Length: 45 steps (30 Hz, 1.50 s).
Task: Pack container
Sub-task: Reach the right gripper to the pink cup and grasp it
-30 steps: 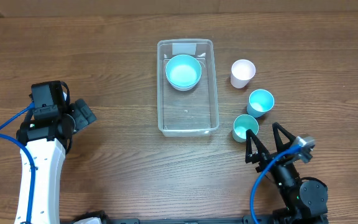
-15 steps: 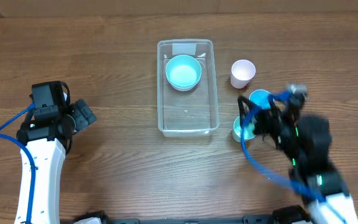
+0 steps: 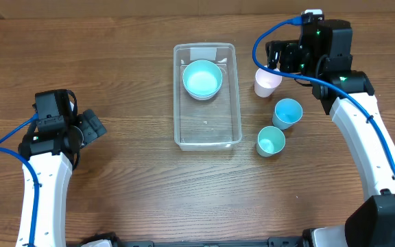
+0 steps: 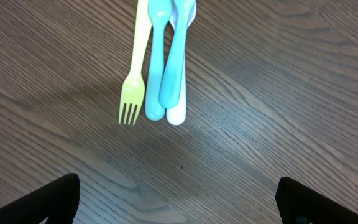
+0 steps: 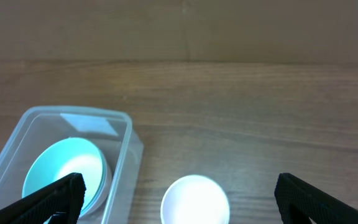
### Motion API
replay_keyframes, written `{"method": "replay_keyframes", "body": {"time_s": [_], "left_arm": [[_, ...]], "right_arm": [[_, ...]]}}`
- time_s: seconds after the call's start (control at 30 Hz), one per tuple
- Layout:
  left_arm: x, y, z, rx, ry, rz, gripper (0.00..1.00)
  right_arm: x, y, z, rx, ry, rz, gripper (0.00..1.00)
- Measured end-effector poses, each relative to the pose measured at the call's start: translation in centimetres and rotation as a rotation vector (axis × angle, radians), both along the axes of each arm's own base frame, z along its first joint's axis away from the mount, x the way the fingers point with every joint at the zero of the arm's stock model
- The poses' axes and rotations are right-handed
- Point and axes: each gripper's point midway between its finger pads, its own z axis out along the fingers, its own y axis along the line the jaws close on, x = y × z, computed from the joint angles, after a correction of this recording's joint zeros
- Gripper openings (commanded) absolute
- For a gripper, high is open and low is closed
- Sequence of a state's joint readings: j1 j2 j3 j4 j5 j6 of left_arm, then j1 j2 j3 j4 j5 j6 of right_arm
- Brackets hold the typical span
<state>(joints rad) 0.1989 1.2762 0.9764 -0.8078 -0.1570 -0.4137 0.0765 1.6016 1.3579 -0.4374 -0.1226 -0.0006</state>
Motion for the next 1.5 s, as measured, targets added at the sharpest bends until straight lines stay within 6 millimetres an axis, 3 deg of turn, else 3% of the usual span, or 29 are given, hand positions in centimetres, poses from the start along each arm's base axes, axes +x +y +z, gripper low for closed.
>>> {"method": "replay_keyframes", "body": {"time_s": [0.1,0.27,0.7,0.8,0.87,0.9,0.97,1.0,1.17,1.23,1.27,1.3,1.4,1.43,1.5], "left_arm": [[0.0,0.0,0.0,0.000,0.000,0.000,1.00],[0.0,0.0,0.0,0.000,0.000,0.000,1.00],[0.0,0.0,0.0,0.000,0.000,0.000,1.00],[0.0,0.0,0.0,0.000,0.000,0.000,1.00],[0.0,0.0,0.0,0.000,0.000,0.000,1.00],[0.0,0.0,0.0,0.000,0.000,0.000,1.00],[0.0,0.0,0.0,0.000,0.000,0.000,1.00],[0.0,0.0,0.0,0.000,0.000,0.000,1.00],[0.0,0.0,0.0,0.000,0.000,0.000,1.00],[0.0,0.0,0.0,0.000,-0.001,0.000,1.00],[0.0,0.0,0.0,0.000,0.000,0.000,1.00],[0.0,0.0,0.0,0.000,0.000,0.000,1.00],[0.0,0.0,0.0,0.000,0.000,0.000,1.00],[0.0,0.0,0.0,0.000,0.001,0.000,1.00],[0.0,0.0,0.0,0.000,0.001,0.000,1.00]], "right_arm": [[0.1,-0.9,-2.8,-0.018,0.081,-0.028,0.98],[0.5,-3.7,-10.8,-0.001,0.284,-0.095,0.88],[-0.4,-3.3,-16.2,-0.029,0.418,-0.050,0.83],[0.0,-2.3,-18.5,-0.038,0.439,-0.025,0.74],[0.4,-1.9,-19.0,-0.040,0.433,-0.017,0.59],[0.5,-1.9,-19.3,-0.040,0.431,-0.015,0.34],[0.7,-1.9,-19.4,-0.041,0.427,-0.016,0.09],[0.8,-1.9,-19.4,-0.040,0.424,-0.016,0.04],[0.5,-1.9,-18.1,-0.041,0.493,-0.018,0.04],[1.5,-1.9,-15.6,-0.038,0.487,-0.023,0.04],[3.1,-1.8,-11.0,-0.020,0.439,-0.039,0.04],[3.9,-1.8,-9.3,-0.012,0.397,-0.044,0.04],[1.1,-1.6,-5.7,0.004,0.525,-0.071,0.04],[0.5,-1.2,-3.6,0.009,0.524,-0.070,0.04],[-1.0,0.2,-2.0,0.003,0.546,-0.048,0.04]]}}
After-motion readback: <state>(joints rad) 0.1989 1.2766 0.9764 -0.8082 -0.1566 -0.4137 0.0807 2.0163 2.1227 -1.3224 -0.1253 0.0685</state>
